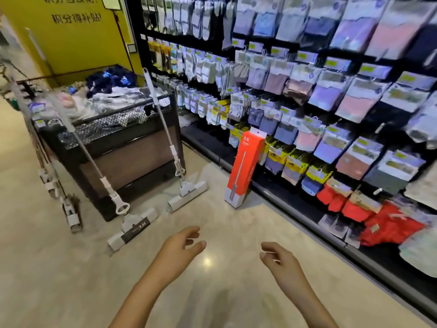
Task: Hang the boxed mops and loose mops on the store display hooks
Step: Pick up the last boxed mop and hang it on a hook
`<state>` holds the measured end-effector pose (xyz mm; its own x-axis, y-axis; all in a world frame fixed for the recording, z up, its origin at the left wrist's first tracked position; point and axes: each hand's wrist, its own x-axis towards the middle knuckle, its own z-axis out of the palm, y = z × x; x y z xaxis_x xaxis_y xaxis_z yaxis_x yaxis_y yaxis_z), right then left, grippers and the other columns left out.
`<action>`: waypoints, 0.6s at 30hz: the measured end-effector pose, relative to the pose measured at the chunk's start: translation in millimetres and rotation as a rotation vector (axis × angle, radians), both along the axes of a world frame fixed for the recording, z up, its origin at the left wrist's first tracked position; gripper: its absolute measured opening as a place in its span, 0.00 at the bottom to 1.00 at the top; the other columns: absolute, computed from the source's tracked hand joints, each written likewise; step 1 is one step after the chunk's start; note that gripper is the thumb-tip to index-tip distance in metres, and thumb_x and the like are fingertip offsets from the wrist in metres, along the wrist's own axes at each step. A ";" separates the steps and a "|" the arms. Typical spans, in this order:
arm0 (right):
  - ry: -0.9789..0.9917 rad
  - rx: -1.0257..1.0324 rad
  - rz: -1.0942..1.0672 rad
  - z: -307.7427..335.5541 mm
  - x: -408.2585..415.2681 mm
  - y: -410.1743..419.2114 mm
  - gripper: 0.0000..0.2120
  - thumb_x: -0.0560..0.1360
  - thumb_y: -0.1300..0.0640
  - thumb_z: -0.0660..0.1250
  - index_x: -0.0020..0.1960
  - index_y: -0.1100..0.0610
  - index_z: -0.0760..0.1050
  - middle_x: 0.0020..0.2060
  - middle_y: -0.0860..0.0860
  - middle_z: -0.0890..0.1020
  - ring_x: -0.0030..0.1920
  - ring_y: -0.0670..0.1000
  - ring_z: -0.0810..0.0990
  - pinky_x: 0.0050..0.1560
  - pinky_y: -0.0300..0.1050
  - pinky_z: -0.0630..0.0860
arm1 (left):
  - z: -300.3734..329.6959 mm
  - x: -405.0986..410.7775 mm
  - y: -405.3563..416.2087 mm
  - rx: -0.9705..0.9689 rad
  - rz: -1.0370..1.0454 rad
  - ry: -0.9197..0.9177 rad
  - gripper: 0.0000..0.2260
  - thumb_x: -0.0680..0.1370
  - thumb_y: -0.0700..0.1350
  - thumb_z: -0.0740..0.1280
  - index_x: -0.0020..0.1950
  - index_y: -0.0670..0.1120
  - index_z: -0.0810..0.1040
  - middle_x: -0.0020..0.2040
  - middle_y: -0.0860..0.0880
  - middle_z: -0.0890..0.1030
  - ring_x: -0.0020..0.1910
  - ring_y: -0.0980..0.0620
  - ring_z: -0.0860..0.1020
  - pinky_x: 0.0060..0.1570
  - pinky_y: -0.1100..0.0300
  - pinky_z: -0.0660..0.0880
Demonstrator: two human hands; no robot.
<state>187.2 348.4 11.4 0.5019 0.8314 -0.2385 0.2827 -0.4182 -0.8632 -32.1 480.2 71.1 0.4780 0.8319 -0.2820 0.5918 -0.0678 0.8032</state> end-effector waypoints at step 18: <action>0.041 0.021 -0.049 1.1 156.7 346.5 0.11 0.77 0.58 0.65 0.59 0.54 0.76 0.55 0.49 0.79 0.55 0.47 0.76 0.46 0.27 0.70 | -20.6 127.1 357.1 0.004 0.024 0.107 0.18 0.78 0.46 0.67 0.67 0.49 0.73 0.58 0.51 0.78 0.55 0.54 0.76 0.55 0.59 0.70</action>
<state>343.8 694.9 12.5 0.5327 0.8109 -0.2421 0.2267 -0.4124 -0.8824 95.0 837.2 50.5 0.4255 0.8439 -0.3269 0.6756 -0.0559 0.7351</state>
